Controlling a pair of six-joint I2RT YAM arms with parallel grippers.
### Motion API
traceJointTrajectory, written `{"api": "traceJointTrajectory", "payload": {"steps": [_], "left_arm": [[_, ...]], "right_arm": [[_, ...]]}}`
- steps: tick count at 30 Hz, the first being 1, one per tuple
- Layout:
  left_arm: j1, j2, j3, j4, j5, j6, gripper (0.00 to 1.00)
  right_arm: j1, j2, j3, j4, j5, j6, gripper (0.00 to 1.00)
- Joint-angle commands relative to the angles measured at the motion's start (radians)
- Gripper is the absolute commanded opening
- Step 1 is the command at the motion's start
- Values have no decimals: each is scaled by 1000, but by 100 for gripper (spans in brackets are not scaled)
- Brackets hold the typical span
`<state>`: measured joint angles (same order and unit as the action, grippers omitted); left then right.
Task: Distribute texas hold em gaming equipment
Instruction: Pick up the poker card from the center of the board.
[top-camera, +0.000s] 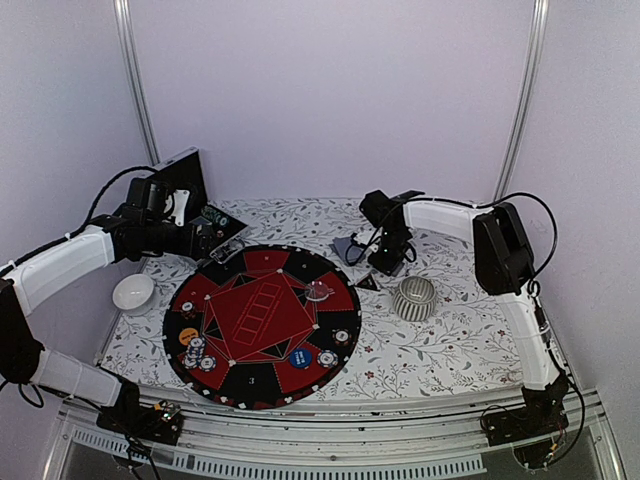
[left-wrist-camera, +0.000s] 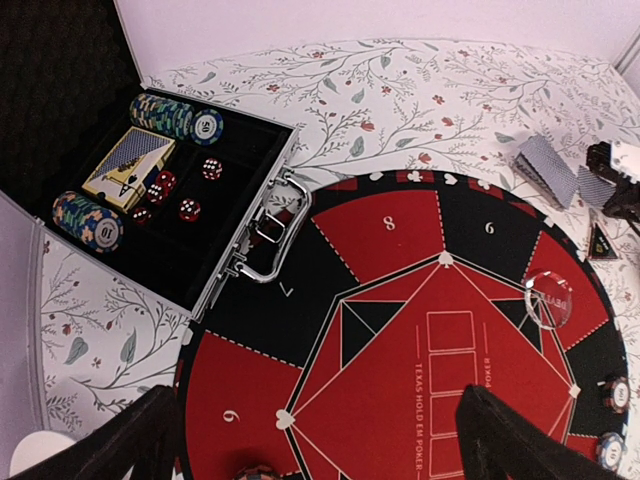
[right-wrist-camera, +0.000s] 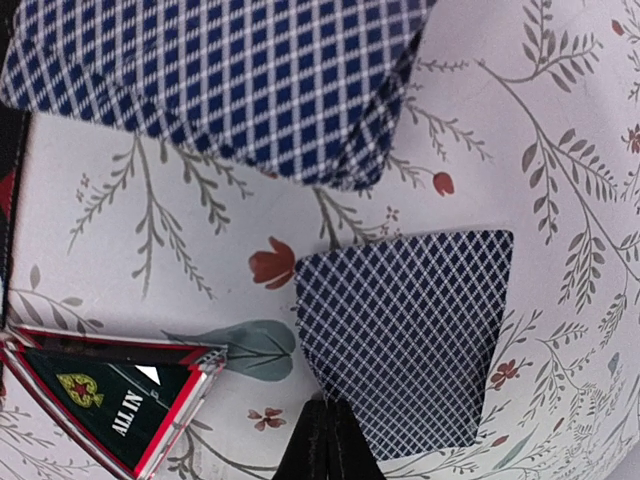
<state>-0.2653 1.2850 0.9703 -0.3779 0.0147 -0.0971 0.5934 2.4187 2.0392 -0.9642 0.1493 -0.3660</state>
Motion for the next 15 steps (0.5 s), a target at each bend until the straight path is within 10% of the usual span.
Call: {"api": "traceJointTrajectory", "payload": {"steps": [1,15], "left_arm": [[11,-14,-12,14,2,11,98],[9,-17,-11,14,-1,11,98]], "right_arm": [[13,68,1,22,-17,-15,2],[13,-78,-2,76,229,59,2]]}}
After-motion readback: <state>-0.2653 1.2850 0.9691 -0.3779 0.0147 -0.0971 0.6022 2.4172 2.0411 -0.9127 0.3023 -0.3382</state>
